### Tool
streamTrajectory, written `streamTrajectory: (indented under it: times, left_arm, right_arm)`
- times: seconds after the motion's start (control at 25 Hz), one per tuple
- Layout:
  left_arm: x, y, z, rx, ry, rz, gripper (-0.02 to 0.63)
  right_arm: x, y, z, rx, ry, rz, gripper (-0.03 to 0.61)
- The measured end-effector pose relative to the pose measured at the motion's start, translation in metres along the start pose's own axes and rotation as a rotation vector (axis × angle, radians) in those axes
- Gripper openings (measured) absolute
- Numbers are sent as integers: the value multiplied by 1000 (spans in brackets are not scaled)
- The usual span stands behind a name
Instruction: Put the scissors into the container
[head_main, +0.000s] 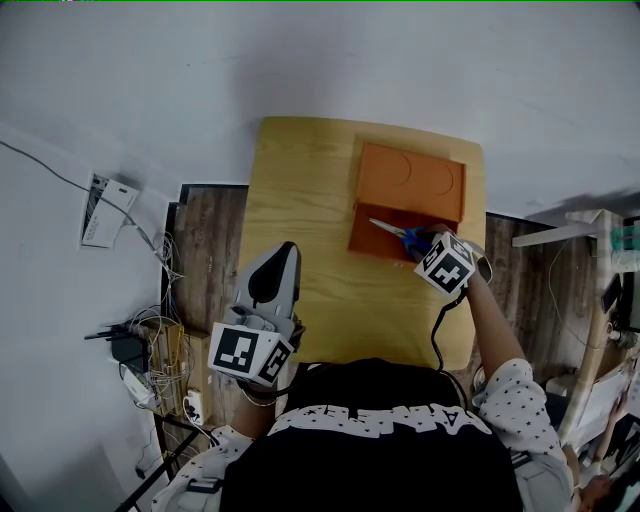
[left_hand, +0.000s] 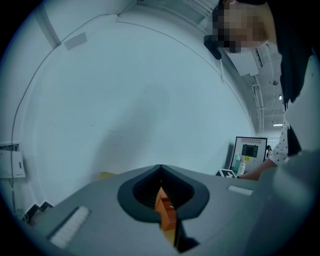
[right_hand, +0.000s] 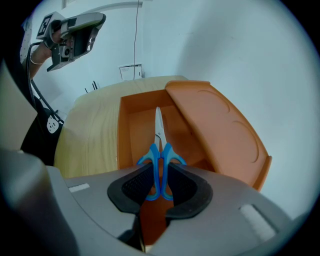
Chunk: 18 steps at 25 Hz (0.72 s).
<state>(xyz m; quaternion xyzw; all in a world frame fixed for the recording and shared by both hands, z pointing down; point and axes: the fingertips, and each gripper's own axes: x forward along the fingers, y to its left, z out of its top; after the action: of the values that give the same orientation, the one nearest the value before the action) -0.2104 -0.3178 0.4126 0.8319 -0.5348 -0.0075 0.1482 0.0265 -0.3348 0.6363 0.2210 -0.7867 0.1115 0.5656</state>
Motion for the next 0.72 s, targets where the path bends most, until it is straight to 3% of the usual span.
streamTrajectory:
  times: [0.72]
  left_arm:
    - [-5, 7, 3, 3, -7, 7, 2]
  right_arm:
    - [0, -5, -7, -11, 29, -22, 130]
